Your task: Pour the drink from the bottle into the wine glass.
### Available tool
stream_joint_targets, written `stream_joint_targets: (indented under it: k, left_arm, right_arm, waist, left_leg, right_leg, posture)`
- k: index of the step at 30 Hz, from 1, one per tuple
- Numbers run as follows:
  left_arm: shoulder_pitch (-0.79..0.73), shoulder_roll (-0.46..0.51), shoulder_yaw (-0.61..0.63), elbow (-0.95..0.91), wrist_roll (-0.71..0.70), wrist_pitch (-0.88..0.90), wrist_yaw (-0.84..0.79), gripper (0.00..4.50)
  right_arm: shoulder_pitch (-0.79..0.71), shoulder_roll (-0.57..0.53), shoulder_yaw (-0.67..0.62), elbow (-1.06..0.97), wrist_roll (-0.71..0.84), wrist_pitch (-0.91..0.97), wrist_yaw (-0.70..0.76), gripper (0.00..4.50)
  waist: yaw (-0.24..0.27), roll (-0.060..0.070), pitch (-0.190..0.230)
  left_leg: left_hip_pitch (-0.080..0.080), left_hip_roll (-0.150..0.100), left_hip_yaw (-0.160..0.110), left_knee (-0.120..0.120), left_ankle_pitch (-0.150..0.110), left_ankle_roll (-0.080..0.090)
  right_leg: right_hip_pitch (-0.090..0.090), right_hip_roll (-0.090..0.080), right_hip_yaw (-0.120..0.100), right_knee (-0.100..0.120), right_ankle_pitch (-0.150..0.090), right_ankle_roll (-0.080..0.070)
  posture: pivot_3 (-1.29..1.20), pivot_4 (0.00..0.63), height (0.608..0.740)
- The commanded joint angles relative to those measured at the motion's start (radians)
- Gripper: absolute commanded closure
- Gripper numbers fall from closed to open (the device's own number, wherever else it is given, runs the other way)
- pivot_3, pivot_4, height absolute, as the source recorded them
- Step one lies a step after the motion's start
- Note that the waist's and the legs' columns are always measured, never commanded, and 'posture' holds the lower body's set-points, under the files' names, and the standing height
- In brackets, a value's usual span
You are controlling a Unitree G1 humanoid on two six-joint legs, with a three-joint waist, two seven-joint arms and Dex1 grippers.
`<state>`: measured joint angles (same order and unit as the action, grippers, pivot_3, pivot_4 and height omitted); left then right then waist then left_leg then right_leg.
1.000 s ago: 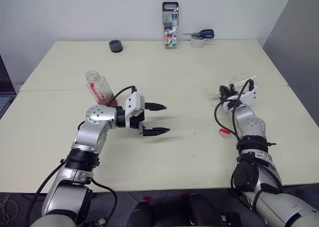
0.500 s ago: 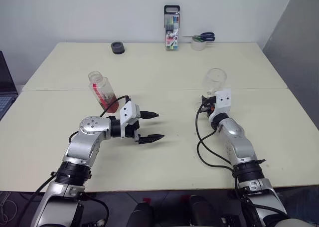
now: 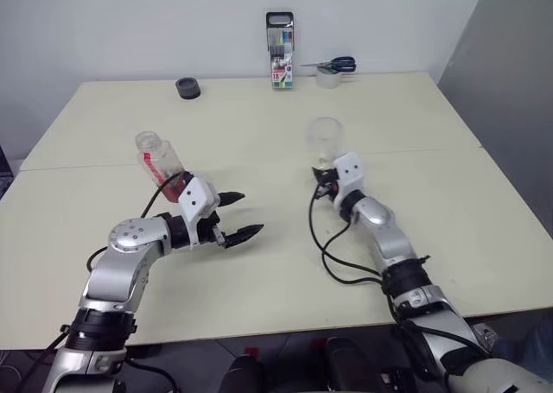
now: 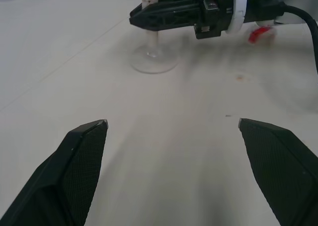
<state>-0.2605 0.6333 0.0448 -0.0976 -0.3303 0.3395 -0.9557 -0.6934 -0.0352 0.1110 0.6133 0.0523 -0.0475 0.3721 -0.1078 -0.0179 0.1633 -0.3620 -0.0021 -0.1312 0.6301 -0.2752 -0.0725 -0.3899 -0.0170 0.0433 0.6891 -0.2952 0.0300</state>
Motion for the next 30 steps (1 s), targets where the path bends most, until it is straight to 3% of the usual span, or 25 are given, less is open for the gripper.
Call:
stream_joint_targets:
  k: [1, 19, 20, 22, 30]
  left_arm:
    - [0.015, 0.032, 0.056, -0.084, -0.028, 0.034, 0.029, 0.00]
    - [-0.012, 0.016, 0.058, -0.111, -0.057, 0.065, 0.068, 0.00]
    - [-0.021, 0.008, 0.059, -0.108, -0.063, 0.059, 0.068, 0.00]
    - [-0.041, -0.006, 0.061, -0.103, -0.077, 0.053, 0.069, 0.00]
    - [-0.070, -0.048, 0.077, -0.106, -0.106, 0.051, 0.097, 0.00]
  right_arm:
    - [-0.040, 0.025, 0.033, 0.066, -0.021, -0.040, 0.049, 4.23]
    - [-0.046, 0.042, 0.016, 0.124, -0.032, -0.077, 0.073, 4.23]
    - [-0.043, 0.042, 0.015, 0.119, -0.031, -0.075, 0.074, 3.53]
    - [-0.040, 0.042, 0.012, 0.111, -0.031, -0.072, 0.075, 3.01]
    - [-0.031, 0.043, 0.011, 0.083, -0.027, -0.054, 0.084, 0.17]
  waist:
    - [0.002, 0.000, 0.000]
    - [0.012, 0.000, 0.000]
    - [0.012, 0.000, 0.000]
    - [0.016, 0.000, 0.000]
    - [0.021, 0.001, 0.001]
  left_leg:
    - [0.000, -0.001, 0.000, 0.000, 0.000, 0.000]
    - [0.000, -0.002, 0.000, 0.000, 0.000, 0.000]
    - [0.000, -0.002, 0.000, 0.000, 0.000, 0.000]
    - [0.000, -0.002, 0.000, 0.000, 0.000, 0.000]
    - [-0.001, -0.003, 0.000, 0.000, 0.000, 0.000]
  right_leg:
    - [0.000, 0.000, 0.000, 0.000, 0.000, 0.000]
    - [0.001, -0.002, 0.000, -0.001, 0.000, 0.000]
    - [0.001, -0.002, 0.000, -0.001, 0.000, 0.000]
    - [0.001, -0.002, 0.000, -0.001, 0.000, 0.000]
    - [0.001, -0.003, 0.000, -0.002, 0.000, 0.000]
  posture:
    - [0.00, 0.150, 0.740]
    - [0.00, 0.150, 0.740]
    - [0.00, 0.150, 0.740]
    - [0.00, 0.150, 0.740]
    - [0.00, 0.150, 0.740]
